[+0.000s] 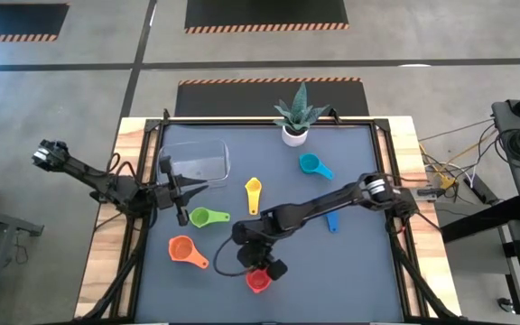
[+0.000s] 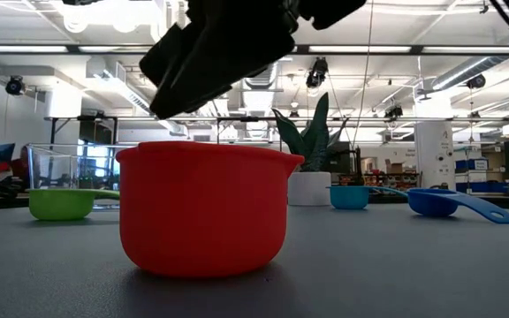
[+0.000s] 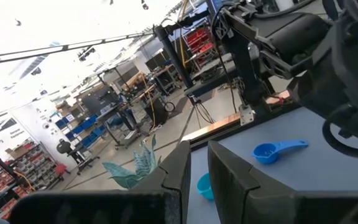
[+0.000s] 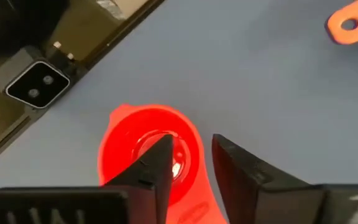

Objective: Nest measuring cups in basket
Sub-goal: Stack the red measuring cup on top of the orange measuring cup

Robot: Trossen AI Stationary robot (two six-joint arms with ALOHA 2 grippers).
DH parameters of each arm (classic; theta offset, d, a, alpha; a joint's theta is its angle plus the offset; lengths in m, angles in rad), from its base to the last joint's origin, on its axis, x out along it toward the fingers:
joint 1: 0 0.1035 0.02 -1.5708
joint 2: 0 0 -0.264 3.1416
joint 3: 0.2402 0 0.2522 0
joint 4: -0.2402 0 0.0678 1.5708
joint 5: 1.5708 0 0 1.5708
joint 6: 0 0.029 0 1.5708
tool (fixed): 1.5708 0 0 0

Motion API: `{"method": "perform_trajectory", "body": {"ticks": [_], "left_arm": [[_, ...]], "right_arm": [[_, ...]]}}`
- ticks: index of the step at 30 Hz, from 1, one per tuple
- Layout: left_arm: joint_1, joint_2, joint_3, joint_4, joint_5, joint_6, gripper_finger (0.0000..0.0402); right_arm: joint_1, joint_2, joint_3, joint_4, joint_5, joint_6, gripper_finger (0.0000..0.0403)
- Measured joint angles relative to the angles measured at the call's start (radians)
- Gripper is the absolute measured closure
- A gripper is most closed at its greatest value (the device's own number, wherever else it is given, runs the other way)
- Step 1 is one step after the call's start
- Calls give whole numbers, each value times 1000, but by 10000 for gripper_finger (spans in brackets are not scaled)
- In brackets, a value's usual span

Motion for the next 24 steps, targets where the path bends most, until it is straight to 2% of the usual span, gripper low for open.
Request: {"method": "perform_trajectory", "body": {"ticks": [5, 10, 16, 24], "left_arm": [[0, 0, 0, -1, 0, 0, 364], [0, 1, 0, -4, 0, 0, 364], [0, 0, 0, -6, 0, 0, 364], [0, 0, 0, -5, -1, 0, 364]], "right_arm": [[-3, 45, 113, -131, 2, -22, 244], [-8, 74, 139, -153, -31, -35, 211], [-21, 120, 138, -111, -102, 1, 214], [-27, 163, 137, -76, -104, 17, 227]]}}
